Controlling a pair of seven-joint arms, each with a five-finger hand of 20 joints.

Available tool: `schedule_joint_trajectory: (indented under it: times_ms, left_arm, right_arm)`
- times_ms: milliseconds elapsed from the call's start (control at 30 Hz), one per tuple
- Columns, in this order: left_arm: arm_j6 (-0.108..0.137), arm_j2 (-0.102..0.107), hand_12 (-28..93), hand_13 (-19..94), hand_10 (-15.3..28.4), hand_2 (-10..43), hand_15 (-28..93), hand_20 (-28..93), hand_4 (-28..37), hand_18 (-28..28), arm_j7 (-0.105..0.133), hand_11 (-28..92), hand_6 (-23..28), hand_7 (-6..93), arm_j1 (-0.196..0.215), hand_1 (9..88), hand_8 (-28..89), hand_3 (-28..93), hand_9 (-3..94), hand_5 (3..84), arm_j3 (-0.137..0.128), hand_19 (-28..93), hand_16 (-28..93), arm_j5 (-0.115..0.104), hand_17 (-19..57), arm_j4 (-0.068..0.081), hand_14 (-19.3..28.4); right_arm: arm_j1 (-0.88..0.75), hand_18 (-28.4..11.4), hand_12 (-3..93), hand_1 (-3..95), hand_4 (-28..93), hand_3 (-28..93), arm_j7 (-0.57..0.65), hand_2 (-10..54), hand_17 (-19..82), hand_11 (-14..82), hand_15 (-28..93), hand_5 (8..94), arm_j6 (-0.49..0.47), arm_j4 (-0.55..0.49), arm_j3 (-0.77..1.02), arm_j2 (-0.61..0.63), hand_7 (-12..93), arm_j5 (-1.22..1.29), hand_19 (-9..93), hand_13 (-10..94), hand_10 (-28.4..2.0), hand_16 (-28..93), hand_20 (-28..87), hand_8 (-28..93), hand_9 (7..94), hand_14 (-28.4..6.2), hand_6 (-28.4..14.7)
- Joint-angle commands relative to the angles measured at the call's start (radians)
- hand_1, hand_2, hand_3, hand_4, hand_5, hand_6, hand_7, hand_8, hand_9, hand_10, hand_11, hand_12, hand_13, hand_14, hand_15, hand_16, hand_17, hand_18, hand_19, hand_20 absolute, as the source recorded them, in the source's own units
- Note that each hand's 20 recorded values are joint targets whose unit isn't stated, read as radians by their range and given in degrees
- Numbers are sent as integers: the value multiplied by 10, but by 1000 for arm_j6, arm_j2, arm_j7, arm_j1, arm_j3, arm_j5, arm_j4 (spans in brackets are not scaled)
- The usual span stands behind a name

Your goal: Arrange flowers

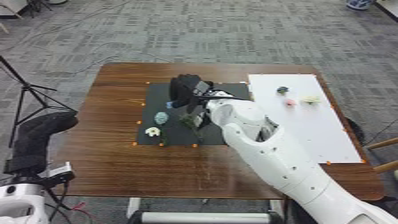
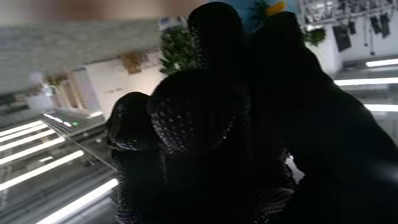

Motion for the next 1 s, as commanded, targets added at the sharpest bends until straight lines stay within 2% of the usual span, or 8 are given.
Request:
schedule_joint_trajectory:
  times_ms: [33, 233, 367, 500, 633, 700, 833, 1000]
  left_arm:
    - [-1, -22, 141, 453, 146, 25, 254, 199, -283, 130, -16, 226, 6, 210, 6, 207, -89, 706, 559, 562, 18, 146, 17, 7, 73, -9, 173]
    - [-13, -35, 141, 454, 146, 23, 257, 199, -283, 130, -4, 228, 6, 210, 37, 206, -90, 706, 560, 563, 6, 145, 16, 1, 72, -17, 172]
    - [-22, -38, 141, 451, 146, 18, 257, 199, -283, 131, -3, 229, 6, 211, 44, 205, -89, 709, 557, 561, 0, 146, 16, 1, 71, -20, 173]
    - [-31, -33, 141, 448, 146, 1, 257, 198, -283, 132, -9, 228, 8, 209, 27, 205, -89, 713, 553, 556, 4, 145, 16, 1, 68, -13, 172]
    - [-46, -36, 141, 447, 145, -5, 257, 197, -283, 132, 3, 227, 7, 210, 40, 206, -89, 715, 552, 553, -6, 144, 17, -4, 67, -13, 172]
    - [-47, -37, 141, 447, 145, -9, 257, 197, -283, 132, -4, 227, 7, 210, 39, 207, -90, 714, 551, 553, -7, 144, 17, 3, 67, -14, 172]
    - [-53, -40, 142, 446, 145, -15, 259, 196, -283, 133, -4, 228, 8, 210, 50, 210, -90, 713, 550, 552, -13, 143, 17, 3, 65, -19, 172]
    - [-53, -37, 141, 443, 144, -18, 257, 195, -283, 133, -2, 227, 8, 211, 51, 209, -91, 714, 549, 550, -16, 140, 18, 2, 65, -17, 173]
  right_arm:
    - [-12, -166, 262, 555, -193, 611, 18, -95, 524, 84, 521, 779, 7, 91, 47, 2, 205, -43, 932, 895, -87, 383, 465, 62, 891, -26, 32]
    - [-22, -165, 255, 556, -194, 608, 39, -95, 522, 84, 525, 779, 6, 87, 48, 7, 205, -40, 932, 893, -88, 381, 466, 57, 888, -26, 32]
    - [-29, -167, 247, 526, -171, 597, 29, -95, 513, 101, 535, 742, -66, 69, 66, 4, 210, -39, 932, 880, -98, 382, 473, 63, 842, -29, 24]
    - [-28, -169, 187, 485, -158, 601, 31, -95, 502, 138, 540, 698, -96, 60, 77, 5, 200, -33, 930, 869, -110, 373, 473, 64, 796, -31, 14]
    - [-23, -170, 173, 419, -163, 656, 60, -95, 501, 130, 542, 667, -103, 34, 67, 23, 187, -5, 929, 863, -116, 367, 474, 6, 769, -35, 14]
    - [-22, -171, 169, 399, -159, 669, 55, -95, 502, 124, 543, 660, -109, 26, 80, 29, 194, 1, 929, 863, -116, 361, 472, -83, 762, -35, 14]
    - [-22, -176, 160, 366, -154, 653, 82, -95, 497, 104, 532, 629, -135, -52, 119, 85, 181, 38, 926, 859, -123, 358, 471, -88, 719, -40, 7]
    - [-69, -188, 159, 321, -141, 642, 119, -95, 467, 87, 517, 551, -26, -168, 239, 232, 135, 77, 905, 800, -150, 356, 482, -68, 631, -73, -14]
